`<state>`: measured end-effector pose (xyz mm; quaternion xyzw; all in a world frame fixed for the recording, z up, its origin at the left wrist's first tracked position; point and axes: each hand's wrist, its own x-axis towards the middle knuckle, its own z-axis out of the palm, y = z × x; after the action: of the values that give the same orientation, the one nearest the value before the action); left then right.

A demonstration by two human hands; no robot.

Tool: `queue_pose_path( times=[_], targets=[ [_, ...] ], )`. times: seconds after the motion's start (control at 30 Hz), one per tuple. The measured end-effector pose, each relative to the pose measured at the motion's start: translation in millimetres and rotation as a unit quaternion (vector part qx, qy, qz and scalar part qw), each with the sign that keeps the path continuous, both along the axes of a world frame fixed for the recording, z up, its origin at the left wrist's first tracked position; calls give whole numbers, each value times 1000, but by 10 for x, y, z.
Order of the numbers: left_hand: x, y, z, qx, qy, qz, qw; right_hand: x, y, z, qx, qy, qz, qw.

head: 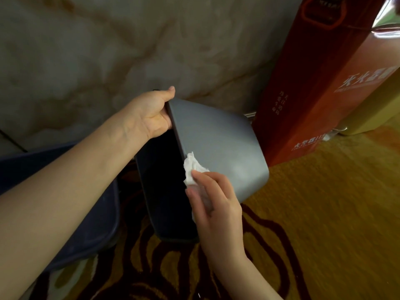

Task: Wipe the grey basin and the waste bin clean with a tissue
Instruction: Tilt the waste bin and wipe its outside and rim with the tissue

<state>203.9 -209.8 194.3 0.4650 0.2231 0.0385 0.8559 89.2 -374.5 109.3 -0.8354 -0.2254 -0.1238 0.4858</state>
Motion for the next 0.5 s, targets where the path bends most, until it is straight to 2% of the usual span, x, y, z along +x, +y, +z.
queue_pose_path(
  times=[0.13,0.2,0.23,0.3,0.4,0.43,0.47,0.5],
  targets=[
    [44,-72,52,-31,-20,0,999,125,-10,141,-66,-30,-20,997],
    [55,-123,103,-50,-54,-26,997,256,26,243,-87,-23,-21,996],
    [53,-138,117,-28,-59,-52,996,341,49,293,-92,-19,-27,995],
    [16,-160,99,60,-42,-126,989,537,80,392,-93,-13,-54,994],
    [-221,-174,-70,192,-25,-201,960,863,93,563,-86,15,-82,993],
    [-347,-176,-163,253,-19,-226,941,962,90,614,-84,31,-80,993],
    [-474,-180,-261,333,-15,-270,903,1047,83,658,-82,48,-78,993],
    [-591,-201,-351,414,-10,-329,849,1117,77,691,-79,59,-76,992]
  ],
)
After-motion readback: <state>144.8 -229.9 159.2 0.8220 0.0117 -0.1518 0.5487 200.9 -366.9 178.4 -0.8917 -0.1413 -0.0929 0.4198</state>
